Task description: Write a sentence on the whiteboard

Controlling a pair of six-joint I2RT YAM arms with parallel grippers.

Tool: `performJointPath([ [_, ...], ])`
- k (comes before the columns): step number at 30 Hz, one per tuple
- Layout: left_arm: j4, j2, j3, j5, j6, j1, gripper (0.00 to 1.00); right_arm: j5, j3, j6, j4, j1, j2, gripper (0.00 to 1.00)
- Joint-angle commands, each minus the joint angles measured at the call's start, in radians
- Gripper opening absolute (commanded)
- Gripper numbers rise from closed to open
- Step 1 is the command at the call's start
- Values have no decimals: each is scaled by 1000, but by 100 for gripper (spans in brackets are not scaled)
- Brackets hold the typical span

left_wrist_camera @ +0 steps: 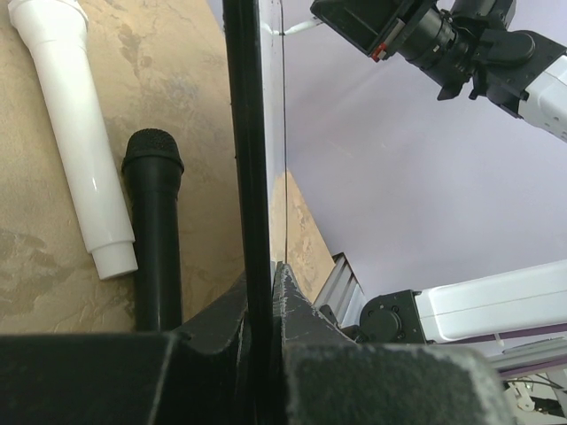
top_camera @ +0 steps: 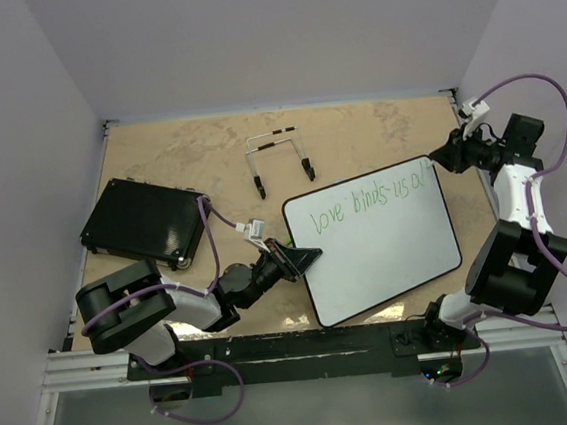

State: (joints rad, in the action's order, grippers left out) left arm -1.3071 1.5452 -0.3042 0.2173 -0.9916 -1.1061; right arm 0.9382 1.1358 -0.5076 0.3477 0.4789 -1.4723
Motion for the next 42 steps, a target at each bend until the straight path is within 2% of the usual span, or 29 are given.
performJointPath([
  [1,-95,7,-13,-32,137,2,0,16,-19,-88,96,0,36,0],
  [9,-100,9,-15,-32,137,2,0,-42,-53,-134,160,3,76,0],
  [21,-95,10,-23,-39,134,5,0,-101,-35,-128,166,10,83,0],
  [29,-90,16,-24,-44,127,14,0,36,128,-103,247,20,193,0],
  [33,-100,12,-19,-42,123,17,0,126,113,-108,267,17,271,0],
  [37,-106,9,-26,-35,117,22,0,238,87,-271,449,-2,293,0],
  [38,-112,10,-27,-29,110,22,0,240,100,-375,564,-32,287,0],
  [42,-155,42,-47,-13,74,25,0,254,133,-623,825,-132,241,0],
])
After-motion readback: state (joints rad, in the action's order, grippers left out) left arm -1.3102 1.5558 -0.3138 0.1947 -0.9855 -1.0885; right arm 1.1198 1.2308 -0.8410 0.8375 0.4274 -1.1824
